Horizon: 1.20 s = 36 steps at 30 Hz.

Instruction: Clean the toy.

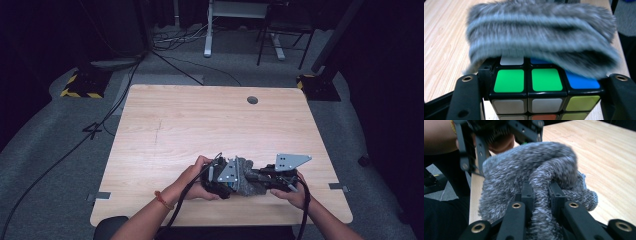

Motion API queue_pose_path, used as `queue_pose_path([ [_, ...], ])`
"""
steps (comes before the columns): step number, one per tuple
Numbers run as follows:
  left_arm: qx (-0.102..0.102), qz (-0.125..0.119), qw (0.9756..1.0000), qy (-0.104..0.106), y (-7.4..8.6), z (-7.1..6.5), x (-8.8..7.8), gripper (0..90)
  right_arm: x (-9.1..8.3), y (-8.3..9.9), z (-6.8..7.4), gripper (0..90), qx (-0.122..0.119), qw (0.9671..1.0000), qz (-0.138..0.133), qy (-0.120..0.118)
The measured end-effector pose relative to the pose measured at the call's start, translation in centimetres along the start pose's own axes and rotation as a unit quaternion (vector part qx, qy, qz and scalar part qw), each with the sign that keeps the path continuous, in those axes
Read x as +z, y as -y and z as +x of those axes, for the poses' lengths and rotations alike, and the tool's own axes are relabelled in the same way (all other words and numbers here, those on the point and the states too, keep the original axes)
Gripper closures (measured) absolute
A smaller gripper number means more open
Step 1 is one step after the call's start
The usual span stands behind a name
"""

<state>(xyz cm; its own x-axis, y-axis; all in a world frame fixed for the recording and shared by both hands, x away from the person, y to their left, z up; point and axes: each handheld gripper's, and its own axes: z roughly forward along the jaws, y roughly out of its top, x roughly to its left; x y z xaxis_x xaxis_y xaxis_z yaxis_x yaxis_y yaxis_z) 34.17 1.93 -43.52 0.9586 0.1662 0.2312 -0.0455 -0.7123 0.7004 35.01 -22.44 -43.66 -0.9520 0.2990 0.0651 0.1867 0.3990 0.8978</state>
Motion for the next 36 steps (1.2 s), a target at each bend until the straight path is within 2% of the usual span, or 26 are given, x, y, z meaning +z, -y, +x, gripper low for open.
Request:
queue_pose_path([
  [1,-0.003,-0.009,1.0000,0.000,0.0,0.1,-0.1,33.0,-0.1,-0.1,0.0,78.8,0.000,1.0000,-0.001,0.003],
  [3,-0.006,-0.019,0.9998,-0.005,-0.1,0.1,-0.4,33.2,0.0,-0.2,-0.1,78.8,-0.009,0.9994,0.010,0.031],
  [4,-0.005,-0.025,0.9997,-0.006,-0.1,0.2,-0.5,33.3,0.0,-0.1,-0.3,78.8,-0.006,0.9991,0.014,0.039],
  [6,-0.007,-0.038,0.9992,-0.005,-0.2,0.1,-0.7,33.3,0.3,0.3,-0.7,78.7,-0.001,0.9983,0.033,0.048],
  [7,-0.002,-0.039,0.9992,-0.006,-0.3,0.1,-0.8,33.3,0.6,0.4,-0.8,78.7,-0.007,0.9973,0.052,0.051],
  [8,-0.005,-0.044,0.9990,-0.005,-0.4,0.0,-0.7,33.3,0.9,0.7,-0.8,78.7,-0.010,0.9968,0.062,0.050],
  [10,-0.005,-0.038,0.9993,-0.001,-0.4,0.0,-0.6,33.3,1.5,1.0,-0.6,78.6,-0.022,0.9961,0.075,0.042],
  [11,-0.006,-0.031,0.9995,-0.002,-0.3,0.0,-0.4,33.1,1.6,1.0,-0.5,78.5,-0.018,0.9977,0.063,0.020],
  [12,-0.004,-0.023,0.9997,-0.007,-0.3,0.0,-0.2,33.1,1.6,1.0,-0.5,78.5,-0.018,0.9977,0.063,0.020],
  [14,-0.006,-0.017,0.9998,-0.005,-0.1,0.1,-0.1,33.0,1.5,0.8,-0.3,78.7,-0.024,0.9978,0.058,0.024],
  [16,-0.016,-0.023,0.9996,-0.002,0.0,0.3,-0.2,33.0,1.1,0.6,-0.4,78.7,-0.011,0.9990,0.038,0.018],
  [20,-0.015,-0.009,0.9998,-0.005,-0.1,0.2,-0.1,32.8,0.4,0.1,0.1,78.8,-0.013,0.9996,0.014,0.020],
  [22,-0.007,-0.001,0.9999,-0.011,-0.2,0.1,0.1,32.8,0.3,0.0,0.3,78.9,-0.016,0.9995,0.014,0.023],
  [25,-0.012,0.003,0.9999,-0.008,-0.3,0.2,0.3,33.0,0.3,0.0,0.3,78.9,-0.020,0.9995,0.009,0.021],
  [27,-0.015,0.010,0.9998,-0.007,-0.2,0.3,0.4,33.1,0.2,-0.1,0.3,78.8,-0.014,0.9998,-0.003,0.016],
  [29,-0.019,0.008,0.9998,-0.008,-0.1,0.3,0.4,33.2,0.2,-0.2,0.3,78.8,-0.021,0.9996,-0.001,0.021],
  [32,-0.024,-0.009,0.9997,-0.006,-0.1,0.6,0.1,33.3,0.4,-0.2,0.1,78.6,-0.026,0.9986,0.016,0.044],
  [34,-0.024,-0.027,0.9993,-0.002,-0.2,0.6,-0.3,33.4,0.7,0.1,-0.1,78.6,-0.036,0.9966,0.044,0.060],
  [36,-0.020,-0.039,0.9991,-0.002,-0.4,0.5,-0.7,33.3,1.3,0.5,-0.3,78.2,-0.047,0.9943,0.081,0.051],
])
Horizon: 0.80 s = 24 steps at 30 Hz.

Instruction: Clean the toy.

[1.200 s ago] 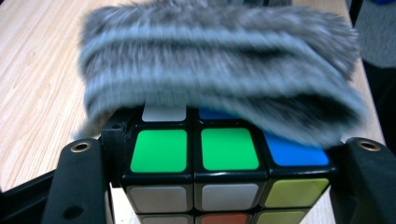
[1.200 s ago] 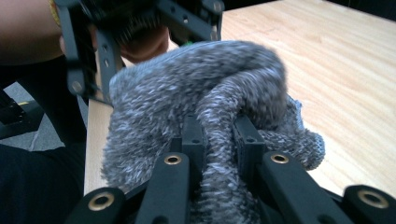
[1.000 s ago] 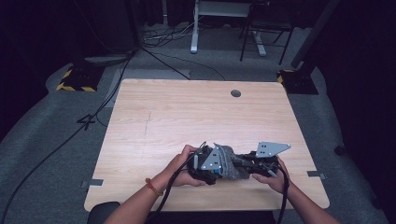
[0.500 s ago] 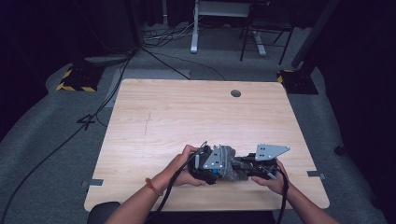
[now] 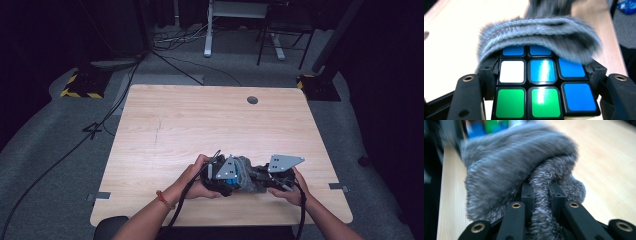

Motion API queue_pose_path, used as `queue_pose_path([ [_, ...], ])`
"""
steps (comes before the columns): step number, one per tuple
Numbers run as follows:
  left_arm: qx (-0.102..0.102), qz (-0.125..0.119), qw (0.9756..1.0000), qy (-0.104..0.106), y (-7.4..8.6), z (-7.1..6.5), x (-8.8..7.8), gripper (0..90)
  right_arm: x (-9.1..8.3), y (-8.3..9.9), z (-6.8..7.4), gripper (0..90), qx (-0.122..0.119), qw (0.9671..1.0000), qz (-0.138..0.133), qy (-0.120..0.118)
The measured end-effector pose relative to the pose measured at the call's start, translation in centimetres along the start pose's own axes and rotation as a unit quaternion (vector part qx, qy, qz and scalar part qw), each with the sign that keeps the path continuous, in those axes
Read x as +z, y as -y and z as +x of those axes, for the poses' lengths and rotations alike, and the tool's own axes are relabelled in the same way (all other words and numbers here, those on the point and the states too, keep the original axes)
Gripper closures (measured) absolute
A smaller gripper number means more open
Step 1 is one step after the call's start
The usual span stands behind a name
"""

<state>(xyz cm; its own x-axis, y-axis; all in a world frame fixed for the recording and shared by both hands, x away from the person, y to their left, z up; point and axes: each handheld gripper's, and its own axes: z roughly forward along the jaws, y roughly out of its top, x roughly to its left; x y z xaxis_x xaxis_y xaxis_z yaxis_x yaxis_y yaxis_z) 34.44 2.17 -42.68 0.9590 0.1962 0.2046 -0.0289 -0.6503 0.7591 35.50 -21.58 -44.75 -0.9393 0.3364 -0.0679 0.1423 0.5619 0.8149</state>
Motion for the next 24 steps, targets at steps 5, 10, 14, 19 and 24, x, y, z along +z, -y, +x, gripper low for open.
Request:
queue_pose_path([
  [5,0.002,0.002,1.0000,0.002,0.1,0.0,0.0,33.3,0.8,0.5,0.2,78.3,-0.016,0.9993,0.027,-0.020],
  [10,0.002,0.023,0.9997,0.004,0.4,0.0,0.6,33.4,-0.7,-0.1,0.1,78.4,-0.003,0.9990,-0.033,-0.030],
  [14,0.001,0.019,0.9997,0.012,0.2,-0.2,0.7,33.4,-1.7,-0.5,0.0,78.5,0.002,0.9969,-0.076,-0.019],
  [19,0.011,0.003,0.9997,0.021,-0.6,-0.9,0.3,33.4,-0.7,-0.3,-0.2,78.5,0.002,0.9993,-0.036,0.008],
  [24,0.014,-0.013,0.9997,0.014,-0.9,-1.0,-0.4,33.4,0.3,0.2,0.2,78.6,-0.004,1.0000,-0.002,0.005],
])
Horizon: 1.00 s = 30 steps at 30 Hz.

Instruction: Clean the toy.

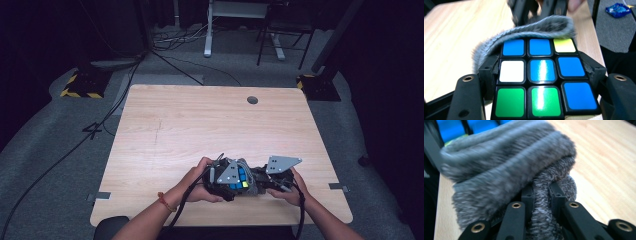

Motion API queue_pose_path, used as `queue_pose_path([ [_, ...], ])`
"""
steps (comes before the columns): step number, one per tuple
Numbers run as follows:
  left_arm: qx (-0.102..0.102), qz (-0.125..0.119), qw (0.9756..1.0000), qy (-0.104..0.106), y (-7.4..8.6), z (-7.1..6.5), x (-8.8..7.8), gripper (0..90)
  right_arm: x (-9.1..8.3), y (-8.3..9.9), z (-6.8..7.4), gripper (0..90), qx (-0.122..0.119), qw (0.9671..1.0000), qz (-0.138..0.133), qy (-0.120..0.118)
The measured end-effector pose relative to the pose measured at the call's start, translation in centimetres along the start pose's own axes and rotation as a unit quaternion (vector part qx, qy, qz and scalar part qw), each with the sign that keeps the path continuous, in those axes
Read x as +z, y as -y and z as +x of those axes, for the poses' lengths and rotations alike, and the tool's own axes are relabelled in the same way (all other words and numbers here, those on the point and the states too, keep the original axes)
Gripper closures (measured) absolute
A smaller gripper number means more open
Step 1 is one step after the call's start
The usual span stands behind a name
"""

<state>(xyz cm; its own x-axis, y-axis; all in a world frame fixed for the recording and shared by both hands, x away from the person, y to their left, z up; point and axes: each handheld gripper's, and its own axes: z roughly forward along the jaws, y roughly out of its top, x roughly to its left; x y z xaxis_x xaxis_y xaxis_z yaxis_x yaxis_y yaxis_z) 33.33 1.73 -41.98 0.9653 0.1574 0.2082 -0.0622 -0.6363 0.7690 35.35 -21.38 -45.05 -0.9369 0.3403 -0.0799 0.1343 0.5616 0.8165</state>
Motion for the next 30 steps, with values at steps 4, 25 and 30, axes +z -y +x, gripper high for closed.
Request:
queue_pose_path([
  [4,-0.010,-0.012,0.9998,-0.012,0.1,0.7,-0.8,33.4,0.6,0.2,0.5,78.6,-0.007,0.9996,0.020,-0.018],
  [25,0.019,0.002,0.9997,-0.016,0.0,-0.2,0.1,33.4,-0.6,-0.5,0.0,78.7,0.004,0.9998,-0.017,0.008],
  [30,0.002,-0.006,0.9998,-0.017,0.2,0.3,-0.3,33.4,0.1,0.1,0.3,78.7,-0.003,1.0000,0.002,-0.003],
])
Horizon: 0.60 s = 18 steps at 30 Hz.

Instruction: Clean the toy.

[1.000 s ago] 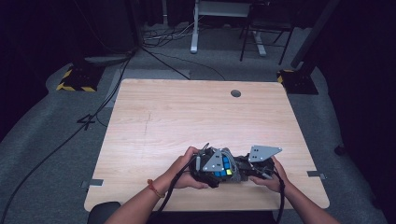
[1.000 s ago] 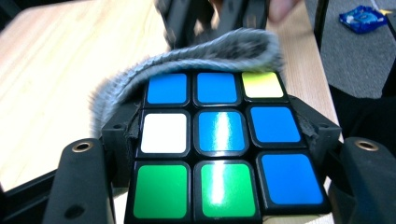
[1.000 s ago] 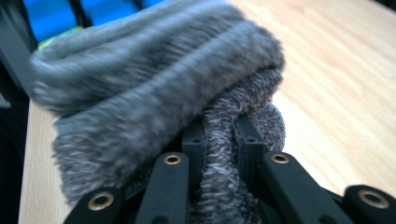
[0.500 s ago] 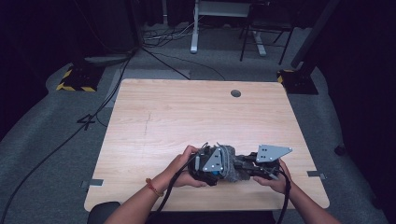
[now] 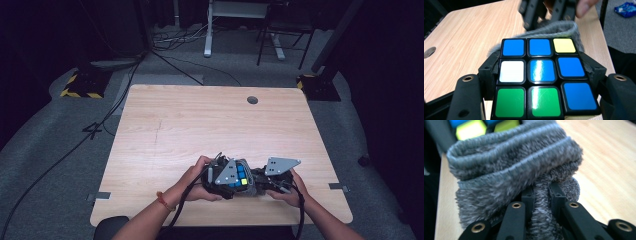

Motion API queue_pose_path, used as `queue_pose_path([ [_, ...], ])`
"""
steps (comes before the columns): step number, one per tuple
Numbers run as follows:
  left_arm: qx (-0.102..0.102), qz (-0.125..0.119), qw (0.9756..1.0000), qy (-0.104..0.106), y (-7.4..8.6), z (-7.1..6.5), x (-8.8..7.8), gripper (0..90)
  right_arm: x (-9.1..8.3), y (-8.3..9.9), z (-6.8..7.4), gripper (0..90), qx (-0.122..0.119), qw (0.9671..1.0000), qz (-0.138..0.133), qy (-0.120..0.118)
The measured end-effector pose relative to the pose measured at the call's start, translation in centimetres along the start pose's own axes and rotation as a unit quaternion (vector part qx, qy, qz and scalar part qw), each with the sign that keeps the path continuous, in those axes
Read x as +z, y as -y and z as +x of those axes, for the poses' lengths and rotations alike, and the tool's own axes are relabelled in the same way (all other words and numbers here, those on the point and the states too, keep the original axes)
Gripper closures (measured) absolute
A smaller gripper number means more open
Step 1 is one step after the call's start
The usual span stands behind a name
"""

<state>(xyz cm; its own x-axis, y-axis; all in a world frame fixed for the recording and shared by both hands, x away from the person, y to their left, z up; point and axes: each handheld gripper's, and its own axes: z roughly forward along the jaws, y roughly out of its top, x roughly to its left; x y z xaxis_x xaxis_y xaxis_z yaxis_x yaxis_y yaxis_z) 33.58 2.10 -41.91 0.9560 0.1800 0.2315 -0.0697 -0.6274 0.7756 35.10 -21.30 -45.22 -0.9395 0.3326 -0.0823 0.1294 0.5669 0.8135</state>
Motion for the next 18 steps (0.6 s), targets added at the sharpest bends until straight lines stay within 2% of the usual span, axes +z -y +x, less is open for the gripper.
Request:
queue_pose_path([
  [2,0.001,0.015,0.9999,-0.004,0.2,0.1,0.3,33.3,-0.1,0.1,0.1,78.7,0.001,0.9999,-0.013,-0.008],
  [3,0.009,0.023,0.9996,-0.010,0.3,0.0,0.5,33.3,-0.6,-0.1,0.1,78.7,0.004,0.9993,-0.036,-0.012],
  [4,0.014,0.034,0.9992,-0.014,0.3,-0.1,0.6,33.3,-0.6,-0.1,0.1,78.7,0.004,0.9993,-0.036,-0.012],
  [6,0.009,0.037,0.9992,-0.012,0.4,0.0,0.8,33.2,-1.1,-0.5,0.4,78.7,-0.001,0.9987,-0.050,-0.006],
  [11,0.006,0.038,0.9992,-0.013,0.4,0.0,0.9,33.1,-1.7,-0.8,0.8,78.8,-0.006,0.9980,-0.063,0.001],
  [18,-0.001,0.057,0.9983,-0.013,0.7,0.1,1.8,33.0,-1.6,-1.2,1.0,78.8,-0.009,0.9971,-0.076,0.001],
])
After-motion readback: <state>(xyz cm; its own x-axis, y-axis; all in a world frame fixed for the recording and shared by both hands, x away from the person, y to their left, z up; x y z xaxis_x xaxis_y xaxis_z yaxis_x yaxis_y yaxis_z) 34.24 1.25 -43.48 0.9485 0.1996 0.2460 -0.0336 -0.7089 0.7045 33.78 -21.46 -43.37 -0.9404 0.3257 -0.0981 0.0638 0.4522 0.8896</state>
